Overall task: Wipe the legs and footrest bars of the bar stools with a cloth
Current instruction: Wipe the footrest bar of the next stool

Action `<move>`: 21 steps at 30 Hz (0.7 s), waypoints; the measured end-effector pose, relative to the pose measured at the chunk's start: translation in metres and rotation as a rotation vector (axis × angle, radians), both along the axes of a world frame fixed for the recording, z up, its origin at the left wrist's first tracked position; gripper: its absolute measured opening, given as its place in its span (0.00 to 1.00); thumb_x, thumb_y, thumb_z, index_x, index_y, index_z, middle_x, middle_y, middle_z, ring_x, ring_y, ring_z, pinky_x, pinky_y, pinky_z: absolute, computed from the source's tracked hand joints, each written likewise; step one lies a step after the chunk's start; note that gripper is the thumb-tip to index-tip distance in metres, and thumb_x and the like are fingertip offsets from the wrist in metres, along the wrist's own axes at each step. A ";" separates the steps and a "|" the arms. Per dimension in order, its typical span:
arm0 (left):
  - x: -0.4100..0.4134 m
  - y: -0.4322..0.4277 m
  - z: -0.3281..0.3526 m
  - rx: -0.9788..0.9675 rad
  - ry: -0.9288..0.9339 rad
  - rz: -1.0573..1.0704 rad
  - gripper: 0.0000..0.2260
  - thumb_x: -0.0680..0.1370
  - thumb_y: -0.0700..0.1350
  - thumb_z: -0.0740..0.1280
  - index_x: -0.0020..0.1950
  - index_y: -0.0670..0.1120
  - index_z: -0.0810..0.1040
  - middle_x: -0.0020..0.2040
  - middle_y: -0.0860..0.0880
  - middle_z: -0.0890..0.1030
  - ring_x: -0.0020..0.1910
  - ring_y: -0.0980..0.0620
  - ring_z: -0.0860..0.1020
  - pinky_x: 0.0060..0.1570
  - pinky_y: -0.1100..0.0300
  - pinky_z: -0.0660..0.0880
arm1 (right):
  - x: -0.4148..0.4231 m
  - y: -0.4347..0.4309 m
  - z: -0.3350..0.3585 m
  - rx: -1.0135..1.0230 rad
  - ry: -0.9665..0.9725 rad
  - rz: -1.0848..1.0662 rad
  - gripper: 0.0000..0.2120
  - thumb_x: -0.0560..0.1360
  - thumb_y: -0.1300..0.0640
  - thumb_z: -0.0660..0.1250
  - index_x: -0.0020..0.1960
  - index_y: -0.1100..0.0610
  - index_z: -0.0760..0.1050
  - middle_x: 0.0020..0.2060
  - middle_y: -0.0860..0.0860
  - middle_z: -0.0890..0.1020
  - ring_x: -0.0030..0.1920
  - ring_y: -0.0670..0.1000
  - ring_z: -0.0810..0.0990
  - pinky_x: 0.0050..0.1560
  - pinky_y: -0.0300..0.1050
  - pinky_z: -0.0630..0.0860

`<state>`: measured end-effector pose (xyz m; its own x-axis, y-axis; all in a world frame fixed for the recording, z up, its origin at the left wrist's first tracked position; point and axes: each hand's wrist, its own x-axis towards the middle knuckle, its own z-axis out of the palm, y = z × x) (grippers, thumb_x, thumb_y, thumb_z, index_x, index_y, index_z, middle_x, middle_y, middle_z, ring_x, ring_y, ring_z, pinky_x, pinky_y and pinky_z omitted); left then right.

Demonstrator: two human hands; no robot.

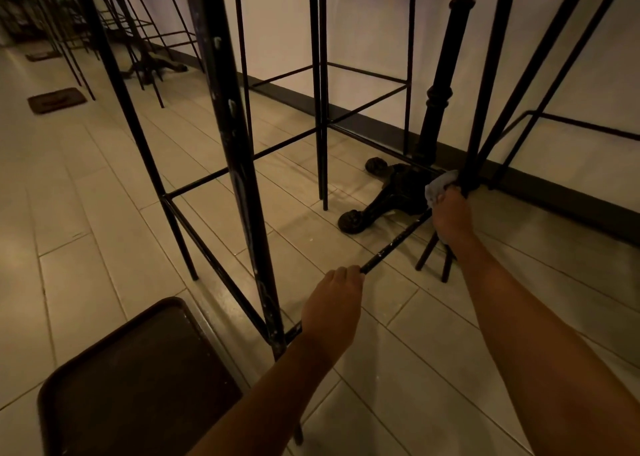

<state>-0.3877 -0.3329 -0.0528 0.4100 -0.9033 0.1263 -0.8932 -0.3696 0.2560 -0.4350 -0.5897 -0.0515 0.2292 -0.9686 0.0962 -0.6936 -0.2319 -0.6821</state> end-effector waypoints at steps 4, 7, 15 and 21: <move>0.000 0.000 0.000 -0.041 -0.020 -0.006 0.16 0.81 0.42 0.57 0.68 0.45 0.63 0.61 0.47 0.73 0.58 0.51 0.72 0.58 0.61 0.71 | 0.005 0.002 0.008 0.018 0.028 -0.014 0.19 0.77 0.63 0.60 0.65 0.70 0.64 0.59 0.66 0.73 0.59 0.64 0.74 0.55 0.54 0.73; 0.000 0.000 0.000 -0.032 -0.024 -0.023 0.16 0.81 0.41 0.57 0.69 0.45 0.63 0.61 0.47 0.72 0.58 0.51 0.72 0.59 0.60 0.72 | 0.004 0.006 0.010 0.054 0.043 -0.036 0.19 0.78 0.63 0.59 0.66 0.69 0.63 0.60 0.66 0.73 0.58 0.63 0.75 0.55 0.54 0.73; -0.002 -0.002 0.001 -0.023 -0.031 0.000 0.15 0.81 0.41 0.56 0.68 0.45 0.64 0.60 0.47 0.73 0.57 0.51 0.72 0.56 0.61 0.71 | -0.002 0.024 0.011 -0.052 0.155 0.181 0.16 0.79 0.64 0.54 0.65 0.69 0.66 0.66 0.66 0.66 0.64 0.62 0.67 0.62 0.50 0.66; -0.002 -0.001 0.001 -0.013 -0.048 0.007 0.14 0.81 0.42 0.57 0.67 0.45 0.65 0.61 0.47 0.73 0.57 0.51 0.72 0.57 0.60 0.71 | -0.004 0.029 0.020 -0.009 0.127 0.214 0.16 0.79 0.65 0.53 0.64 0.69 0.67 0.64 0.66 0.68 0.64 0.62 0.67 0.62 0.49 0.64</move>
<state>-0.3899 -0.3342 -0.0517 0.4091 -0.8987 0.1579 -0.9021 -0.3724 0.2178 -0.4390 -0.5609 -0.0312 0.4396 -0.8961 0.0616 -0.7079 -0.3879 -0.5903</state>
